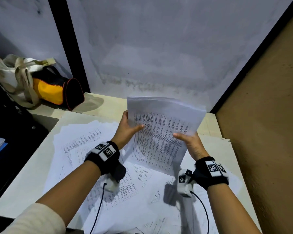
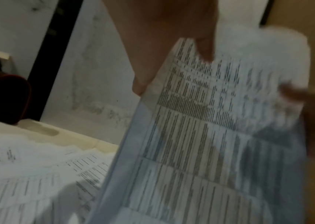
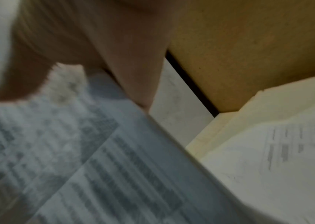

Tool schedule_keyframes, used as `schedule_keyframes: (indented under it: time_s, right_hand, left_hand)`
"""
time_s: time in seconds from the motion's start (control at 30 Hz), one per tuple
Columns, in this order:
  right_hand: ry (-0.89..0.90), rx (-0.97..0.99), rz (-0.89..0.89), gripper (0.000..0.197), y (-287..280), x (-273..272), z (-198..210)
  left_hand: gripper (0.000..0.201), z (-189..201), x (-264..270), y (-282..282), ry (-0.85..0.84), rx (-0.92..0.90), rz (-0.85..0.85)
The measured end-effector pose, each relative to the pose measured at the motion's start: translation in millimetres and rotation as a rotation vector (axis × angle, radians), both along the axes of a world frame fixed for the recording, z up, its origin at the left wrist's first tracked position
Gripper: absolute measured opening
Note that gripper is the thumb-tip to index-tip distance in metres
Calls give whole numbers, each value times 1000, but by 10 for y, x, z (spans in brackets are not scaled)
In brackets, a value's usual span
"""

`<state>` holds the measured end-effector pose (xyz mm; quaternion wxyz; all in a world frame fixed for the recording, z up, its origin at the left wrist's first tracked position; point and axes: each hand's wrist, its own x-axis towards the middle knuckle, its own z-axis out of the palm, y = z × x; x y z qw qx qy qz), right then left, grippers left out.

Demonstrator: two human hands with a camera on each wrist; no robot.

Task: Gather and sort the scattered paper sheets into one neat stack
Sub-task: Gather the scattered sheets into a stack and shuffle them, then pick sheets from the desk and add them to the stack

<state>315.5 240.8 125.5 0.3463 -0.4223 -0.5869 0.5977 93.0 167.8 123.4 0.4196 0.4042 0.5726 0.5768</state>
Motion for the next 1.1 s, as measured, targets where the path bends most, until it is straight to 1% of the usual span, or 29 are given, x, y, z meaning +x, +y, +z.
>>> schedule_keyframes:
  time_s: [0.07, 0.1, 0.13, 0.2, 0.27, 0.3, 0.37, 0.47, 0.53, 0.57, 0.6, 0.67, 0.7, 0.73, 0.8, 0.83, 0.87, 0.9, 0.93, 1.0, 1.07, 1.1]
  right_hand:
    - [-44, 18, -124, 21, -38, -71, 52]
    - [-72, 39, -159, 14, -58, -105, 95]
    - [-98, 57, -194, 13, -74, -140, 136]
    - [-52, 86, -257, 5, -98, -188, 221]
    - [27, 96, -262, 9, -108, -175, 234]
    - [43, 90, -243, 12, -104, -167, 209]
    - [-6, 57, -215, 18, -139, -158, 83]
    - [-133, -75, -236, 20, -192, -148, -147]
    - [-155, -121, -240, 17, -159, -102, -178]
    - [-161, -117, -234, 14, -127, -81, -134]
    - [-156, -114, -233, 15, -102, -55, -68]
    - [-119, -102, -232, 21, -66, -3, 78]
    - [-101, -89, -225, 26, -40, 23, 132]
    - [-97, -58, -203, 26, -32, 40, 194]
    - [-114, -4, -118, 17, -23, 79, 262]
    - [-121, -5, -90, 13, -9, 113, 245]
    - [-134, -16, -73, 12, -15, 167, 233]
    - [-167, -39, -81, 15, -9, 235, 188]
    - [-209, -71, -128, 19, -5, 358, 87]
    - [-335, -182, -300, 27, 10, 708, -185]
    - [-569, -342, -405, 35, -4, 1154, -603]
    - [-702, -439, -429, 44, -58, 1346, -809]
  left_hand:
    - [54, 13, 64, 38, 6, 22, 40]
    - [48, 43, 103, 40, 28, 44, 66]
    - [45, 79, 133, 34, 71, 66, 111]
    - [37, 151, 163, 21, 140, 142, 202]
    - [32, 190, 150, -10, 146, 197, 240]
    - [32, 183, 130, -27, 141, 190, 229]
    - [33, 101, 113, -70, 116, 108, 171]
    - [39, -103, 105, -115, 93, -72, 64]
    - [46, -148, 83, -133, 97, -100, -2]
    - [45, -134, 51, -138, 96, -104, -31]
    - [38, -123, 20, -145, 85, -112, -68]
    - [24, -72, -21, -167, 61, -134, -160]
    - [21, -59, -26, -175, 61, -135, -190]
    - [19, -58, -25, -177, 68, -119, -197]
    - [13, -55, 7, -169, 103, -69, -155]
    - [15, -65, 22, -156, 143, -46, -122]
    - [23, -110, 21, -135, 184, -39, -81]
    - [28, -161, 9, -123, 208, -41, -33]
    - [31, -219, -7, -130, 222, -45, 8]
    - [28, -337, -91, -183, 250, -51, 53]
    - [22, -452, -178, -256, 241, -84, 69]
    - [21, -509, -216, -294, 235, -97, 80]
